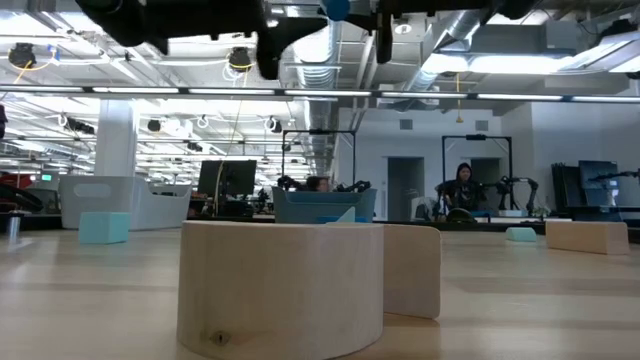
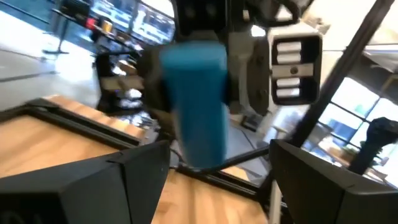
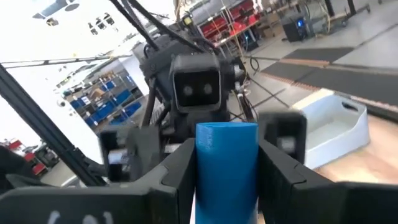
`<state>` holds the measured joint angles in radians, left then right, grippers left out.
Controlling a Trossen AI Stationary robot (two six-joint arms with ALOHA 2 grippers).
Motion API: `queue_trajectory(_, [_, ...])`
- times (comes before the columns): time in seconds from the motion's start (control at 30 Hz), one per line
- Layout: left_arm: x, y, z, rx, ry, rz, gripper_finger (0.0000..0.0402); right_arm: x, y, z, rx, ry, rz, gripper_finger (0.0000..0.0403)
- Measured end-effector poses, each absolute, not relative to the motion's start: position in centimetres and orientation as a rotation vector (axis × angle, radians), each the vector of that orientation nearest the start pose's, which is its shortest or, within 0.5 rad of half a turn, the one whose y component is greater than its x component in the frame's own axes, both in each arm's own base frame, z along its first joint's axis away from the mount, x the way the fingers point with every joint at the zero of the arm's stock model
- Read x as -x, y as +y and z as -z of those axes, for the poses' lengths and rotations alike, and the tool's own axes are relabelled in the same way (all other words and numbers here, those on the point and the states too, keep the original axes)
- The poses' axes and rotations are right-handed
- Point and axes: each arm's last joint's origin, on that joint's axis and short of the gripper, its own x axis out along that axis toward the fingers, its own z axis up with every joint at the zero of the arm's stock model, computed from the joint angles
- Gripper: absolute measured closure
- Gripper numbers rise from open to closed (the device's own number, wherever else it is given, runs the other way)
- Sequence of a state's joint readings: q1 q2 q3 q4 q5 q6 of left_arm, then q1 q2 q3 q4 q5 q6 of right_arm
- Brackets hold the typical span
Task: Sort & place blocks by color
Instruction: Put the top blue block into the gray bin
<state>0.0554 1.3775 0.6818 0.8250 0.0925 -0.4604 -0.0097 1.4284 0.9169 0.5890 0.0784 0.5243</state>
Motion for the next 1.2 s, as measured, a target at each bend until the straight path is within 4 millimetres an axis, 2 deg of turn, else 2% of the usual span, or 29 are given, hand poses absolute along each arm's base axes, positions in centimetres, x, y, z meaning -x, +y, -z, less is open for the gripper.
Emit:
queue_trajectory(0.2, [-32.2,1.2,-27.1,0.477,-0.12,0.132,0.0139,-32.2,-0.5,-30.6,-0.488,-0.108,0.056,0.026])
queue_trajectory(0.4, [-33.5,1.7,-27.4,0.52,-0.108,0.174,0.016,-32.1,-0.4,-30.7,-0.487,-0.109,0.037,0.0261])
queue_trajectory(0.5, [-33.5,2.0,-27.3,0.522,-0.097,0.189,0.0199,-32.2,-0.4,-30.7,-0.486,-0.108,0.031,0.0263])
queue_trajectory(0.67, [-33.4,2.6,-27.3,0.516,-0.095,0.186,0.0297,-32.2,-0.3,-30.8,-0.485,-0.118,0.028,0.0257])
queue_trajectory(0.7, [-33.4,2.7,-27.3,0.512,-0.095,0.182,0.0307,-32.2,-0.3,-30.8,-0.489,-0.118,0.027,0.0257])
queue_trajectory(0.9, [-33.3,3.2,-27.3,0.51,-0.088,0.171,0.0305,-32.2,-0.4,-30.8,-0.496,-0.113,0.019,0.0256])
queue_trajectory(1.03, [-33.3,3.7,-26.9,0.522,-0.052,0.14,0.0305,-32.1,-1.0,-30.5,-0.499,-0.088,0.04,0.0229])
queue_trajectory(1.2, [-33.0,4.4,-26.0,0.543,0.046,-0.006,0.0305,-31.2,-1.9,-30.4,-0.536,-0.013,0.135,0.02])
